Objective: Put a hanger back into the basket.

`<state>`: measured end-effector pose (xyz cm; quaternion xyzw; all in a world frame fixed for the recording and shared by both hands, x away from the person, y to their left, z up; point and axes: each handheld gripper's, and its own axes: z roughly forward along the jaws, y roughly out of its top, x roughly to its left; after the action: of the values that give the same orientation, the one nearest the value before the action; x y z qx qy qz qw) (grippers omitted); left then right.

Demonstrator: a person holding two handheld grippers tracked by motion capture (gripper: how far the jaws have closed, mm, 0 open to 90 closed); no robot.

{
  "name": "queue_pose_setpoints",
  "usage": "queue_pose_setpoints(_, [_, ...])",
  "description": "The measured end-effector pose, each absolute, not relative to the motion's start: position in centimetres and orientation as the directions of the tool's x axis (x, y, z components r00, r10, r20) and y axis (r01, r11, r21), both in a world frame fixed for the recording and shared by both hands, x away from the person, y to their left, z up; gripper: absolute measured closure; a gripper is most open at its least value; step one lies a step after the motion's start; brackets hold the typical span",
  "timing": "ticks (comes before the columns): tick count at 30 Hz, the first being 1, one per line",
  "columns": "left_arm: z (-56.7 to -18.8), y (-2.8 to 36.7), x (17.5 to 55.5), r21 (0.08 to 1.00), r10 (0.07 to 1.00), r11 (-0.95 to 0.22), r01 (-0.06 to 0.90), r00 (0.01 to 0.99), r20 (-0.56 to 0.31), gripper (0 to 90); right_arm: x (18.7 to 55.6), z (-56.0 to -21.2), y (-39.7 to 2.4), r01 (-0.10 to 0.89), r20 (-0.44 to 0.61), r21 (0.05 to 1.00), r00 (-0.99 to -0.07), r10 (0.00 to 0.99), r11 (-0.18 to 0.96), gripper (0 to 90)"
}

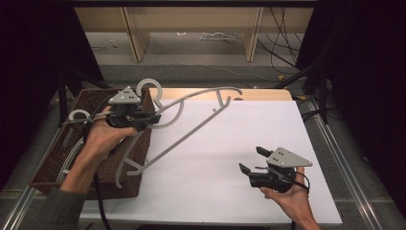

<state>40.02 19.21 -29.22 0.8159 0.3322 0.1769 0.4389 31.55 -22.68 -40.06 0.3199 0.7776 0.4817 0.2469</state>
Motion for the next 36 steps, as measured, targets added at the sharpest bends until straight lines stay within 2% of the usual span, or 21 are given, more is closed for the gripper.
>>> queue_pose_setpoints(5, [-28.4, 22.0, 40.6, 0.836, 0.740, -0.389, 0.387, 0.672, 0.033, 82.2, 31.4, -40.2, -22.9, 0.262, -0.075, 0.906, -0.673, 0.736, 0.331, 22.8])
queue_pose_setpoints(6, [-28.2, 22.8, 40.9, 0.836, 0.743, -0.409, 0.366, 0.666, 0.072, 82.2, 31.3, -40.2, -22.9, 0.268, -0.069, 0.905, -0.672, 0.737, 0.330, 22.7])
queue_pose_setpoints(14, [-28.1, 27.6, 41.8, 0.849, 0.838, -0.336, 0.408, 0.541, 0.072, 82.1, 31.2, -40.5, -23.1, 0.270, -0.065, 0.908, -0.665, 0.744, 0.320, 22.6])
queue_pose_setpoints(23, [-29.6, 32.2, 42.9, 0.848, 0.899, -0.283, 0.447, 0.431, 0.073, 82.2, 31.1, -40.6, -23.3, 0.279, -0.060, 0.904, -0.666, 0.744, 0.323, 22.4])
queue_pose_setpoints(36, [-32.4, 36.0, 43.6, 0.829, 0.928, -0.269, 0.490, 0.362, 0.087, 82.2, 31.1, -40.7, -23.2, 0.281, -0.061, 0.902, -0.670, 0.740, 0.329, 22.4])
